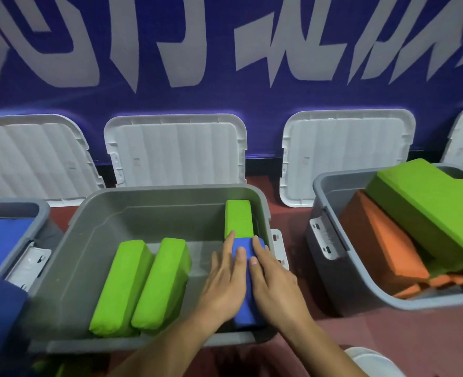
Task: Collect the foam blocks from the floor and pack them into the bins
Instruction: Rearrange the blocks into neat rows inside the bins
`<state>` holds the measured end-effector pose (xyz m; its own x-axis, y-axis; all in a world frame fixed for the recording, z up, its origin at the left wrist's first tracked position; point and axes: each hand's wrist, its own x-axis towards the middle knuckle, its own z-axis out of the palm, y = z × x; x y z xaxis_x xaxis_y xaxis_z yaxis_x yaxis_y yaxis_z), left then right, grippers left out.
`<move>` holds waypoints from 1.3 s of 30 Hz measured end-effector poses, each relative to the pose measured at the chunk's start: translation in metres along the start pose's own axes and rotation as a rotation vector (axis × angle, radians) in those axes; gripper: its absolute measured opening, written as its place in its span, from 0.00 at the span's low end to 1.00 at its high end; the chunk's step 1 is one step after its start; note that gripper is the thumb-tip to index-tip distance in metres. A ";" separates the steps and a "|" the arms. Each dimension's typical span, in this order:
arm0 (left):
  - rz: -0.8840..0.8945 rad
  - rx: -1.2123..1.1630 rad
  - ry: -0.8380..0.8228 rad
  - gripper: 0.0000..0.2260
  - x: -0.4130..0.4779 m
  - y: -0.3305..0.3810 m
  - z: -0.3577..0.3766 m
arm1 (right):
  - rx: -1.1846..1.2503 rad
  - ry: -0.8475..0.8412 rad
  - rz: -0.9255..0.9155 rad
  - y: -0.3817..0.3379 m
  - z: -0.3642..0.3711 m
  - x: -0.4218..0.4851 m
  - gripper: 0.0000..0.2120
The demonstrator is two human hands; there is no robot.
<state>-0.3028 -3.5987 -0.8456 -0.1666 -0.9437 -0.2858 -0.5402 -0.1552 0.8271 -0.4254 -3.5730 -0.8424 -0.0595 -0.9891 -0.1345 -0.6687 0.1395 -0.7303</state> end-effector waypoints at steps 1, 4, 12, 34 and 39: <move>0.008 0.011 -0.002 0.33 0.002 0.001 -0.002 | 0.041 0.019 0.002 -0.001 -0.002 0.001 0.23; 0.034 0.045 -0.007 0.26 0.008 0.005 -0.006 | 0.094 0.050 0.019 -0.006 -0.009 0.004 0.24; 0.028 0.008 0.034 0.24 0.014 -0.012 -0.001 | -0.003 0.036 -0.004 -0.003 0.000 0.012 0.27; 0.067 0.132 0.041 0.24 0.028 -0.017 0.008 | -0.431 -0.085 0.071 0.007 -0.005 0.013 0.28; 0.110 0.090 0.073 0.24 0.030 -0.009 0.015 | -0.413 -0.086 0.045 0.007 -0.003 0.017 0.28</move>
<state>-0.3155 -3.6214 -0.8688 -0.1702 -0.9728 -0.1573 -0.5940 -0.0261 0.8040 -0.4333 -3.5893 -0.8483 -0.0448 -0.9727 -0.2278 -0.9086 0.1344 -0.3954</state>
